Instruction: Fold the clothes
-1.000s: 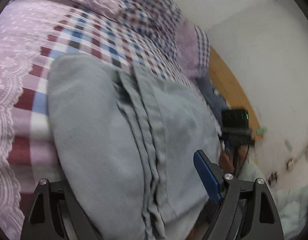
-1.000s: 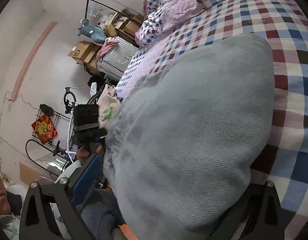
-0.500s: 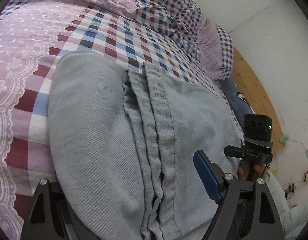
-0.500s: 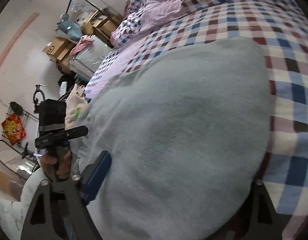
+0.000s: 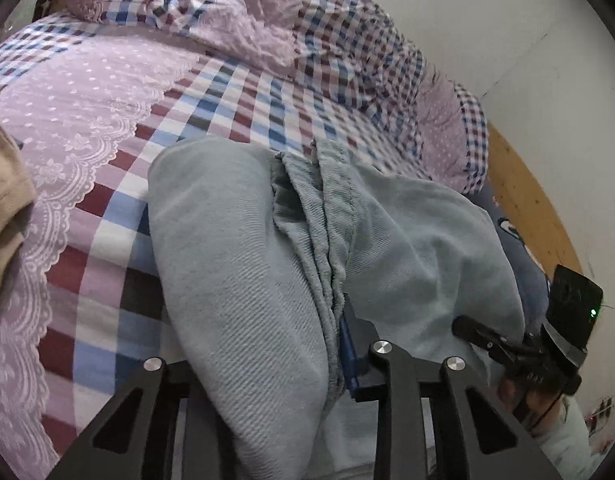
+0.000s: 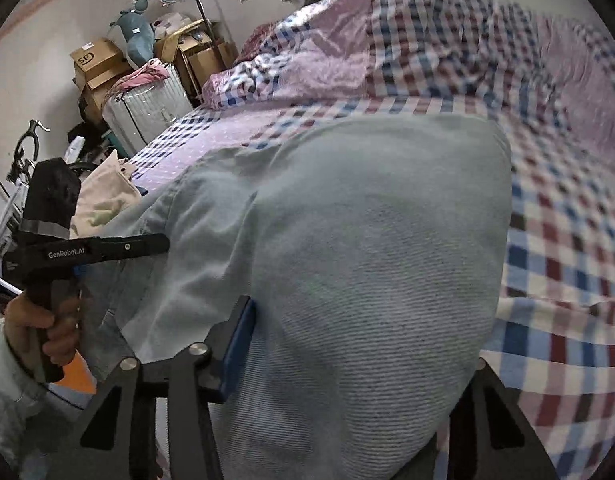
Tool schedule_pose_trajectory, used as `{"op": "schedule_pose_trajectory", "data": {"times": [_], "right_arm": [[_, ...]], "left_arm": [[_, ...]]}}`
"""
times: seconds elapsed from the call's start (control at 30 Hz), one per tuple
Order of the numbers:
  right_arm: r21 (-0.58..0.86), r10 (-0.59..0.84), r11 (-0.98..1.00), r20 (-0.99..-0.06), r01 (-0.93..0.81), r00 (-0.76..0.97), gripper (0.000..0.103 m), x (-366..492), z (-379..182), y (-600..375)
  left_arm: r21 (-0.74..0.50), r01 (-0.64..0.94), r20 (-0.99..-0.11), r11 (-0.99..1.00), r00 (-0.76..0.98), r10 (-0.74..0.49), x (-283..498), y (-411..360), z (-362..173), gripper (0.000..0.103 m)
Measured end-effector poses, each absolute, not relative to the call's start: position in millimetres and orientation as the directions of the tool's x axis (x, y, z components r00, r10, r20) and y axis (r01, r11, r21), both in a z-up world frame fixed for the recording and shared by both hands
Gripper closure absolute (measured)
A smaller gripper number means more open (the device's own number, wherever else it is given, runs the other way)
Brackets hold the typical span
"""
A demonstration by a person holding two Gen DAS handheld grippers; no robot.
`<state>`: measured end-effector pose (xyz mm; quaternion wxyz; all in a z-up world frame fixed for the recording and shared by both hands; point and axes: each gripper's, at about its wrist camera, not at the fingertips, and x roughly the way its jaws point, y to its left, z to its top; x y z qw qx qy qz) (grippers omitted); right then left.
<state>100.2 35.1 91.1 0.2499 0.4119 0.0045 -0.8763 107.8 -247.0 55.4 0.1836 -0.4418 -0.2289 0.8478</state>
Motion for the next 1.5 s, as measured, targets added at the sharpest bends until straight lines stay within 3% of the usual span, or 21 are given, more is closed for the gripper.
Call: {"op": "schedule_pose_trajectory", "data": {"times": [0.4,0.9,1.1,1.3,1.4,1.5], "right_arm": [[0.176,-0.467,-0.863,-0.637,0.474,-0.614,0.059,160,169,-15],[0.361,-0.724,-0.674,-0.496,0.644,-0.479,0.061,155,214,-254],[0.397,-0.739,-0.648,-0.534,0.649,-0.411,0.061,139,187,-343],[0.349,-0.641,-0.722,-0.661,0.597,-0.389,0.060,119,137,-389],[0.370,-0.594,-0.766,-0.721,0.527,-0.357,0.054,106,116,-383],[0.373,-0.572,-0.783,-0.744,0.497,-0.344,0.045,101,108,-365]], "left_arm": [[-0.560,-0.155,-0.560,-0.814,-0.654,0.509,152,-273,143,0.075],[-0.353,0.063,-0.597,-0.933,-0.784,0.173,180,-502,258,0.075],[-0.286,0.187,-0.661,-0.940,-0.748,0.052,162,-575,243,0.075],[-0.373,0.289,-0.724,-0.882,-0.685,0.081,136,-627,185,0.071],[-0.383,0.296,-0.750,-0.875,-0.652,0.107,125,-637,152,0.062],[-0.386,0.308,-0.752,-0.869,-0.650,0.104,125,-648,140,0.039]]}}
